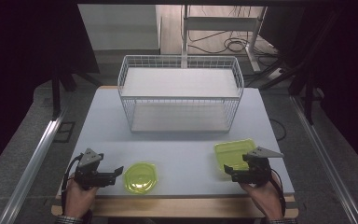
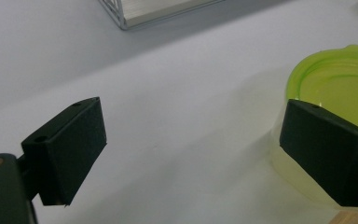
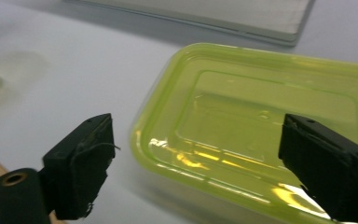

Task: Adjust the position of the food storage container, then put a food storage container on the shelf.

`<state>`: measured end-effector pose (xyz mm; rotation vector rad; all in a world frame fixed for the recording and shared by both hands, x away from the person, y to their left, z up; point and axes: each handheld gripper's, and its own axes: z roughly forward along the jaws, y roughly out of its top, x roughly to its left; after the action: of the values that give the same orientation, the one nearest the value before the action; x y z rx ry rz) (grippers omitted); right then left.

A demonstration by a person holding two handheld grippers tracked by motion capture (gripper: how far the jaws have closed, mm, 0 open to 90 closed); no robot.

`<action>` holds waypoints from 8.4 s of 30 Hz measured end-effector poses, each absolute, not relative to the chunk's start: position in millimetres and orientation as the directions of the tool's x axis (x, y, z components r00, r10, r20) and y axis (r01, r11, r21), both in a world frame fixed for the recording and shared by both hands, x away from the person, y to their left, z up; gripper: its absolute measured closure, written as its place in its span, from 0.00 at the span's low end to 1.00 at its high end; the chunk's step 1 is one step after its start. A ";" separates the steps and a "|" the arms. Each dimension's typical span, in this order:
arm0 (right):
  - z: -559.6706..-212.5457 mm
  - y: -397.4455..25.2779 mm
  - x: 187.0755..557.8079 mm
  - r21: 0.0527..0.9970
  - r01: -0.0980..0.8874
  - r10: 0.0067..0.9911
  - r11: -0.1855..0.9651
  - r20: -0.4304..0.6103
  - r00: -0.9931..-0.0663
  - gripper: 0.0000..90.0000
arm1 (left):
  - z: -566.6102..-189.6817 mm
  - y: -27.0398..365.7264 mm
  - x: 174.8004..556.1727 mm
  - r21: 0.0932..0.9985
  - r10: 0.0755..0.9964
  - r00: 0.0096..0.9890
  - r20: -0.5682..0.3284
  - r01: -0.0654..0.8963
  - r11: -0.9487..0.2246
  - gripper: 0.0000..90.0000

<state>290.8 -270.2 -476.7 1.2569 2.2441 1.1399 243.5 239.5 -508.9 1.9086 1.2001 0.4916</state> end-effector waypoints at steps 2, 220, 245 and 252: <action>-477.5 -271.3 290.6 0.781 0.549 0.823 0.297 0.082 -0.562 0.17 | -506.2 238.3 242.0 0.807 0.869 0.485 -0.099 0.551 -0.215 0.09; -483.9 -206.7 317.4 0.755 0.444 0.680 0.482 -0.003 -0.733 0.67 | -513.9 169.9 243.4 0.766 0.731 0.680 -0.056 0.499 -0.405 0.50; -497.7 -220.1 314.2 0.757 0.494 0.693 0.427 0.077 -0.717 0.06 | -522.4 171.3 238.6 0.779 0.732 0.681 0.002 0.458 -0.428 0.04; -493.0 -215.3 319.2 0.732 0.547 0.694 0.406 0.143 -0.705 0.03 | -523.6 169.1 239.2 0.766 0.728 0.686 0.022 0.456 -0.453 0.04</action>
<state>319.2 -215.3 -493.0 1.1063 2.4742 1.1813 239.2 169.1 -523.6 2.1253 0.9045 0.4504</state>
